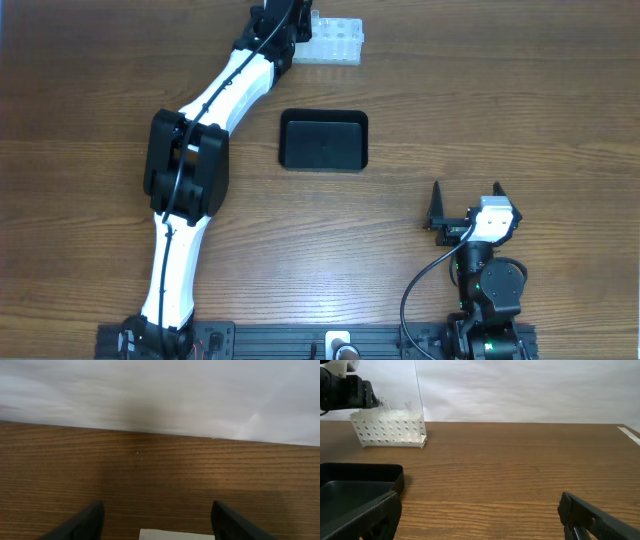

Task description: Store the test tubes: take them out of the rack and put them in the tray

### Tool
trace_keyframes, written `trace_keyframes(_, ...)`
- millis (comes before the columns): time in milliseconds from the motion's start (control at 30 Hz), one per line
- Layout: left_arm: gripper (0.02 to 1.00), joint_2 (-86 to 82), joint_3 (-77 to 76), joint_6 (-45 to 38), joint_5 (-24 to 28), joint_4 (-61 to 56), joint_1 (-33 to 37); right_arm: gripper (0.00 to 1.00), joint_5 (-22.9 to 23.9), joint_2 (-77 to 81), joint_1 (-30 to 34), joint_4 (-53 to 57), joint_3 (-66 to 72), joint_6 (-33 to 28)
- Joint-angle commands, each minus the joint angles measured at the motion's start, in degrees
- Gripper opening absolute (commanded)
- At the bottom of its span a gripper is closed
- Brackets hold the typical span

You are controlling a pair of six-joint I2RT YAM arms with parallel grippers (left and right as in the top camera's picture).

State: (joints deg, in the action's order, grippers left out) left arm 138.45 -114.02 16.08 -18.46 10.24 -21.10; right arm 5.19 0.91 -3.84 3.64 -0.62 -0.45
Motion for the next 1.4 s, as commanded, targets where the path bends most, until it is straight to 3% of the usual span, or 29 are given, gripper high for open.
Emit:
trace_keyframes(33, 0.658, 0.35, -1.53, -0.66, 0.02, -0.22, -0.04, 0.991, 0.85, -0.52, 0.15, 0.07, 0.33, -0.48)
trace_keyframes(400, 0.551, 0.28, -1.62, -0.85, 1.07, -0.66, 0.00, 0.991, 0.87, -0.52, 0.15, 0.07, 0.33, -0.50)
trace_keyframes(567, 0.450, -0.04, -1.62, -0.85, 1.07, -0.61, 0.00, 0.991, 0.87, -0.52, 0.15, 0.07, 0.33, -0.48)
trace_keyframes(767, 0.430, -0.68, -1.62, -0.87, 1.49, -0.61, 0.00, 0.991, 0.87, -0.52, 0.15, 0.07, 0.33, -0.50)
trace_keyframes(1000, 0.316, -0.70, -1.62, -0.85, 2.19, -0.63, 0.00, 0.991, 0.87, -0.52, 0.15, 0.07, 0.33, -0.50)
trace_keyframes(1267, 0.294, -0.76, -1.62, -0.85, 2.34, -0.61, 0.00, 0.993, 0.85, -0.52, 0.15, 0.07, 0.33, -0.48)
trace_keyframes(1400, 0.237, -1.09, -1.62, -0.85, 2.36, -0.52, 0.02, 0.993, 0.87, -0.52, 0.15, 0.07, 0.33, -0.48)
